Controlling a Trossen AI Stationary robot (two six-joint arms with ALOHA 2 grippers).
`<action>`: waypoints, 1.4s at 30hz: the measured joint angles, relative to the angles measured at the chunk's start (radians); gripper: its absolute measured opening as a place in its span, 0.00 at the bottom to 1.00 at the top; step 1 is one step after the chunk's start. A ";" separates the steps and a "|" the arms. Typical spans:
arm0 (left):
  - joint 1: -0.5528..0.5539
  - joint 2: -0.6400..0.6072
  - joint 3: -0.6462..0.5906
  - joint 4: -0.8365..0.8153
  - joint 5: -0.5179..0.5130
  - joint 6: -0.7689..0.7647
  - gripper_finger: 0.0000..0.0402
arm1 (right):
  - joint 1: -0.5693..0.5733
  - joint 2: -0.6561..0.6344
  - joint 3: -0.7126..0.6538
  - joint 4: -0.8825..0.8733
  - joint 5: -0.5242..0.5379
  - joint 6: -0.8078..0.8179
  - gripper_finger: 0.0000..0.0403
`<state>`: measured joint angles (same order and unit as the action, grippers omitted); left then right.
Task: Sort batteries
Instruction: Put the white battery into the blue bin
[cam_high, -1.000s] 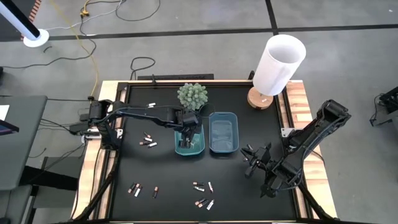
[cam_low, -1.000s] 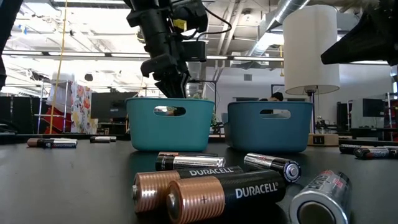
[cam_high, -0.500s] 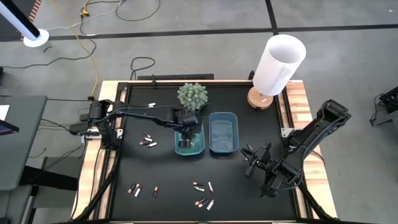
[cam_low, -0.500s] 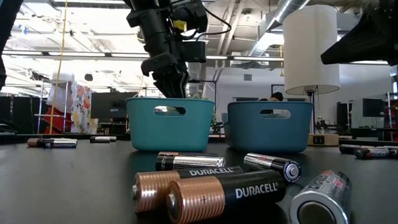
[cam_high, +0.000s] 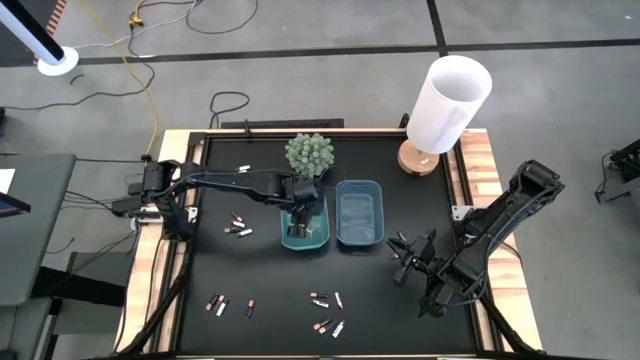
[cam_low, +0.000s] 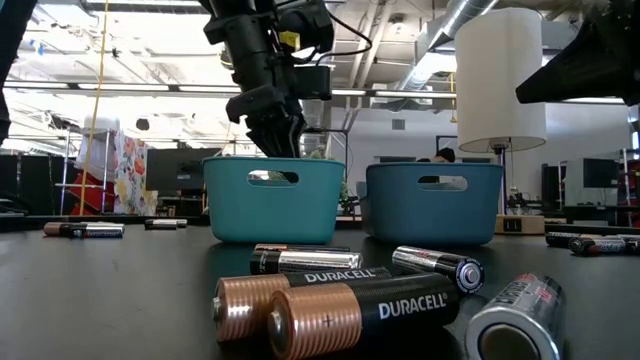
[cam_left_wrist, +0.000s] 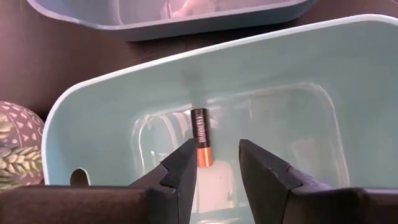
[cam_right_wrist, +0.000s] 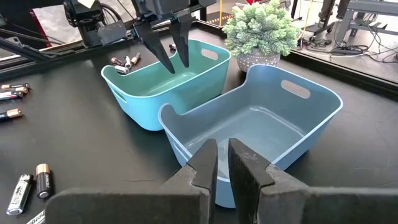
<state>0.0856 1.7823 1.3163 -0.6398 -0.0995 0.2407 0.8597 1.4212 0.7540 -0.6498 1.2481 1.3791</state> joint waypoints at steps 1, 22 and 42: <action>0.002 -0.005 0.000 -0.002 -0.006 -0.003 0.29 | 0.000 0.000 0.000 0.000 0.000 0.000 0.15; 0.565 -0.490 -0.408 0.019 -0.019 -0.041 0.29 | 0.000 0.000 0.000 0.006 0.000 0.000 0.15; 0.865 -0.154 -0.374 0.076 0.039 0.324 0.26 | -0.031 0.000 0.000 0.007 -0.016 0.000 0.15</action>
<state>0.9506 1.6286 0.9421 -0.5636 -0.0605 0.5649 0.8288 1.4208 0.7540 -0.6425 1.2320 1.3792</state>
